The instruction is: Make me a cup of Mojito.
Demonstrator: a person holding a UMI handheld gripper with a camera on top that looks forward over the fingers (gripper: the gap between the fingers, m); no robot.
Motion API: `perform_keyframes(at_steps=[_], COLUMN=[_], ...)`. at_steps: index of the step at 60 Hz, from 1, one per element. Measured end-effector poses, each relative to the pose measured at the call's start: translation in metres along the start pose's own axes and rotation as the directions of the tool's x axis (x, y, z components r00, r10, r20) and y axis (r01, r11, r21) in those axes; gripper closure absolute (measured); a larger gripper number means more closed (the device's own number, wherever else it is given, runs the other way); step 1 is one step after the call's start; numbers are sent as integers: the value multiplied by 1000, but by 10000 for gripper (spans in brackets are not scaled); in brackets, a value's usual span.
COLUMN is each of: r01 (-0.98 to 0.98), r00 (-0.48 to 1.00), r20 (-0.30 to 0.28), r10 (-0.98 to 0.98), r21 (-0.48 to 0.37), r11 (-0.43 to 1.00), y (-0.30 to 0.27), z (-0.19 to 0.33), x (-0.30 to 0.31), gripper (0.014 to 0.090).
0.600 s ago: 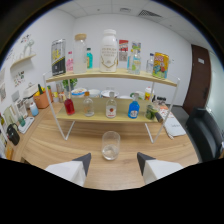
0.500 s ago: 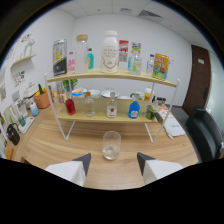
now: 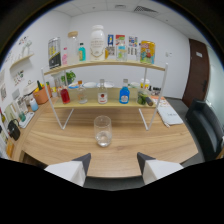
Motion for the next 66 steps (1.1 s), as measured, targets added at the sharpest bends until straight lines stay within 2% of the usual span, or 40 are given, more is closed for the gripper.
perform_keyframes(at_steps=[18, 34, 43, 55, 66], r01=[9, 6, 10, -30, -46], r00=[1000, 998, 997, 994, 995], r20=[-12, 59, 75, 101, 82], r10=[-9, -8, -13, 32, 52], r21=[8, 32, 33, -16, -73], r11=[1000, 999, 999, 999, 996], y=[-29, -96, -123, -129, -122], z=[28, 83, 120, 161, 184], x=[88, 114, 120, 121, 127], gripper=[183, 196, 211, 346, 555])
